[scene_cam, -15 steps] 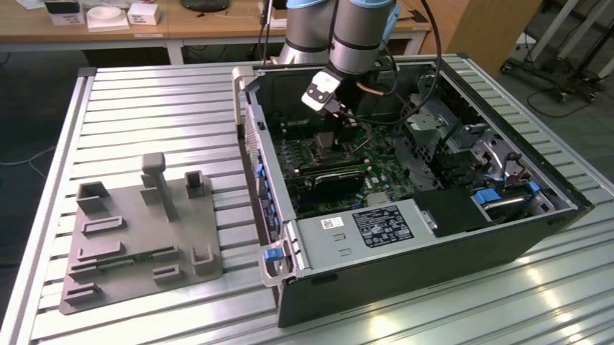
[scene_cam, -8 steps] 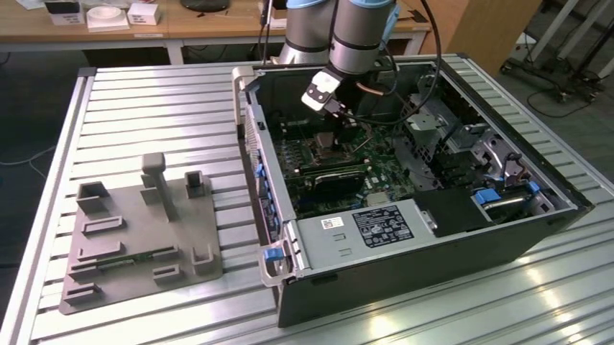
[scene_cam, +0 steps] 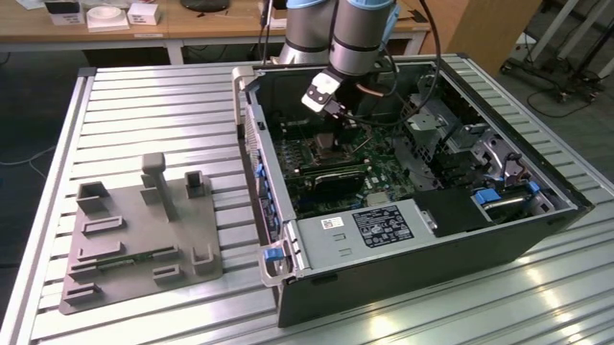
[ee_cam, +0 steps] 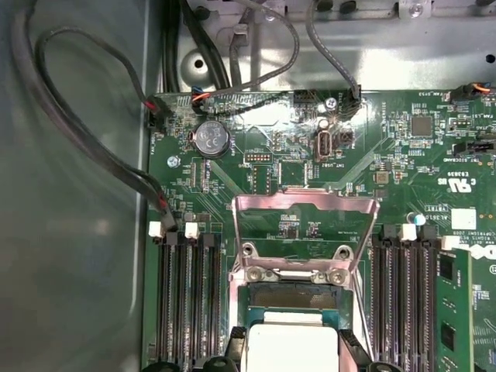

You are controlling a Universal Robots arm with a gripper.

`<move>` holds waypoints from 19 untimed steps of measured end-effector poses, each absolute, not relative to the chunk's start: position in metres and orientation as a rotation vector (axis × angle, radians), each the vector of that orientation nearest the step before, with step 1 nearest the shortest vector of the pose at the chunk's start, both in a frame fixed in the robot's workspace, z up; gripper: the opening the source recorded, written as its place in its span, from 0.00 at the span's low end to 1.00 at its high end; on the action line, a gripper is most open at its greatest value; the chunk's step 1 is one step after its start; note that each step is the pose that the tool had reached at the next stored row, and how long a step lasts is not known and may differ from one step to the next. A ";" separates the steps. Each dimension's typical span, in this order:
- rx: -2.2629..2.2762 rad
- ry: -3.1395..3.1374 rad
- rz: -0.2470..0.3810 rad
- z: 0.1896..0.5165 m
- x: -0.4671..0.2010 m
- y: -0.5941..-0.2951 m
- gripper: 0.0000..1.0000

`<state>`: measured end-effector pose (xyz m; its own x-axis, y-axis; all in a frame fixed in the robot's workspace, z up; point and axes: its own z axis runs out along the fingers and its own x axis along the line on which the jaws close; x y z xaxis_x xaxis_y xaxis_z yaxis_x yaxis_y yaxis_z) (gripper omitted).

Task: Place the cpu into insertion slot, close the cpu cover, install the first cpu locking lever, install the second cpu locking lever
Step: 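Place the cpu into insertion slot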

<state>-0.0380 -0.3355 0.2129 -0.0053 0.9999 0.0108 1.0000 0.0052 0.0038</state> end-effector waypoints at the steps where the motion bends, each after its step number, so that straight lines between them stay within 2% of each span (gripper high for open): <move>1: -2.212 -2.224 -0.016 0.211 -0.038 -0.336 0.54; 19: -2.229 -2.224 0.003 0.198 -0.038 -0.336 0.54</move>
